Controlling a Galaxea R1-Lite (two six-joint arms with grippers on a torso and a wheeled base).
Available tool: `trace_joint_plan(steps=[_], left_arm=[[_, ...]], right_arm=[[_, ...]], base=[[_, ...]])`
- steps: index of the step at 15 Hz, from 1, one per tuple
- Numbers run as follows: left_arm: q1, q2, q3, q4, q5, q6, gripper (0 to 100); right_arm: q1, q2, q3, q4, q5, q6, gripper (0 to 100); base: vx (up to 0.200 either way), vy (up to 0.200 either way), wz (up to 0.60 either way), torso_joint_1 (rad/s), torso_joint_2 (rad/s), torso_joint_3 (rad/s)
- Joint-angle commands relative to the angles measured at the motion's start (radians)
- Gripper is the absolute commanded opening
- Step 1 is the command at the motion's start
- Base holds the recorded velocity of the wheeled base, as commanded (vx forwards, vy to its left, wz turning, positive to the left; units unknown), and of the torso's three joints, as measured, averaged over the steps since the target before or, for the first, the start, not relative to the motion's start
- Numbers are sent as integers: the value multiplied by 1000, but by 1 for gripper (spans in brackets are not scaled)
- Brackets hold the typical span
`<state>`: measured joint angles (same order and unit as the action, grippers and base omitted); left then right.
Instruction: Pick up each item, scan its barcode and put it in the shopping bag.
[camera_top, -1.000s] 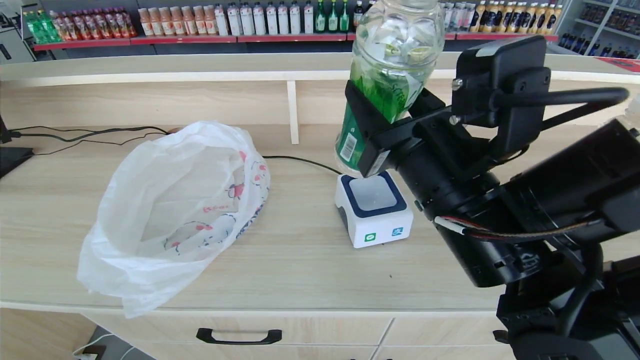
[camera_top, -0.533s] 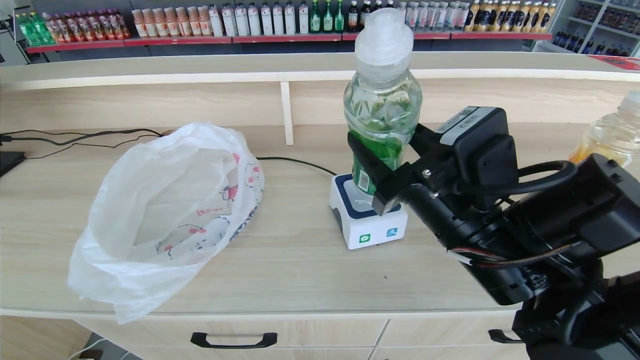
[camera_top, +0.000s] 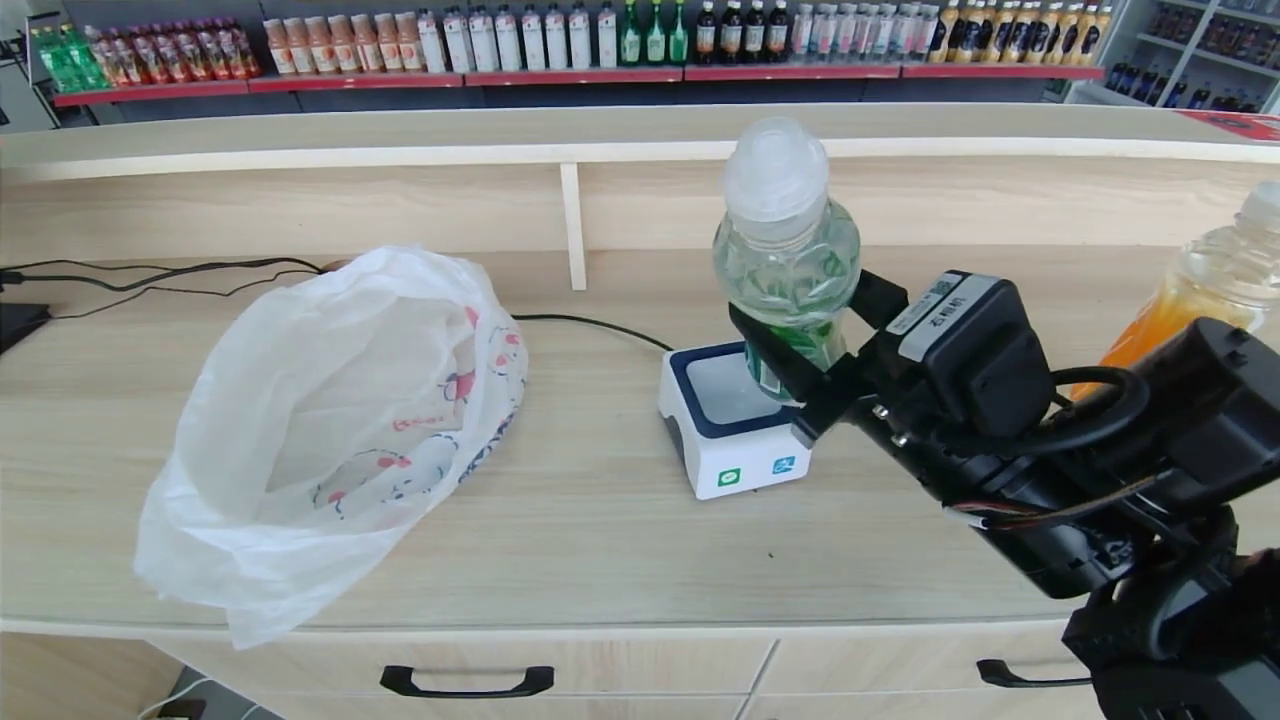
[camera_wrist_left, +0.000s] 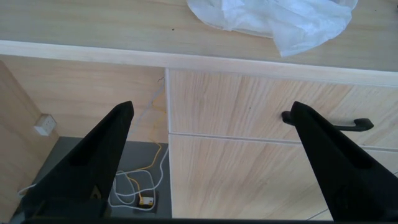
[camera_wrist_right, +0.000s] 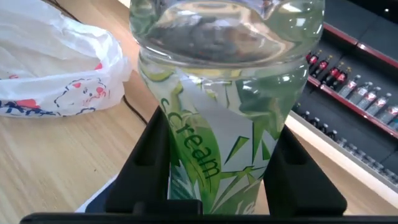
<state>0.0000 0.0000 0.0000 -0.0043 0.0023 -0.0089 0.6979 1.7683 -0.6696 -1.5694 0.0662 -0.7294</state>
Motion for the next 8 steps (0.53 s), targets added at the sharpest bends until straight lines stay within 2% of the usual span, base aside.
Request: trace_joint_plan(steps=[1, 4, 8], left_arm=[[0, 0, 0, 0, 1, 0, 100], [0, 0, 0, 0, 1, 0, 100], [0, 0, 0, 0, 1, -2, 100]], right_arm=[[-3, 8, -15, -1, 23, -16, 0], [-14, 46, -61, -1, 161, -88, 0], [-26, 92, -62, -1, 288, -177, 0]], base=[[0, 0, 0, 0, 0, 0], [0, 0, 0, 0, 0, 0], [0, 0, 0, 0, 0, 0]])
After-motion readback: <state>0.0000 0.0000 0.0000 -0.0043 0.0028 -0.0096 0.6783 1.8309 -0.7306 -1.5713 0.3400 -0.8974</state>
